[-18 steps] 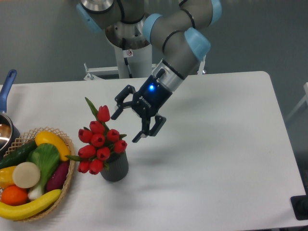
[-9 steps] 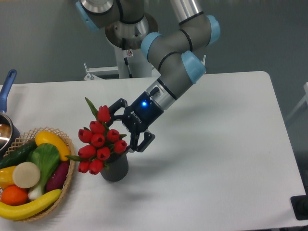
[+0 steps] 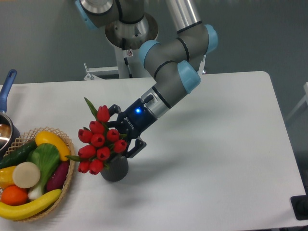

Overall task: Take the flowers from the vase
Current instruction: 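Close the gripper around the tulip stems just below the blooms, then lift the gripped tulips up and out of the grey vase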

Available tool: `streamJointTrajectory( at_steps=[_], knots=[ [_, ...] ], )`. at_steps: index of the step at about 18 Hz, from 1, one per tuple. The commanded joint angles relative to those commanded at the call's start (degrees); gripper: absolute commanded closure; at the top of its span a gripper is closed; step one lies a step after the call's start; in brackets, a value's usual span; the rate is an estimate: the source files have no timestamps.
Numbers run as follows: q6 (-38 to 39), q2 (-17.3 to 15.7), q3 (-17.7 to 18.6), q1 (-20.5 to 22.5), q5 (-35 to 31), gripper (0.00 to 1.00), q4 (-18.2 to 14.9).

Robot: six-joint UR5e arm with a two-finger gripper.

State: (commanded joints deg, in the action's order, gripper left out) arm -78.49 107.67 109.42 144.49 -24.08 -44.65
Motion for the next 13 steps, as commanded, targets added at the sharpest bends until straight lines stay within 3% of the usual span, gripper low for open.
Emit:
streamJointTrajectory(
  at_steps=[8, 13],
  knots=[
    [0.6, -0.3, 0.1, 0.7, 0.2, 0.52, -0.1],
    [3.4, -1.2, -0.2, 1.1, 1.1, 0.52, -0.1]
  ],
)
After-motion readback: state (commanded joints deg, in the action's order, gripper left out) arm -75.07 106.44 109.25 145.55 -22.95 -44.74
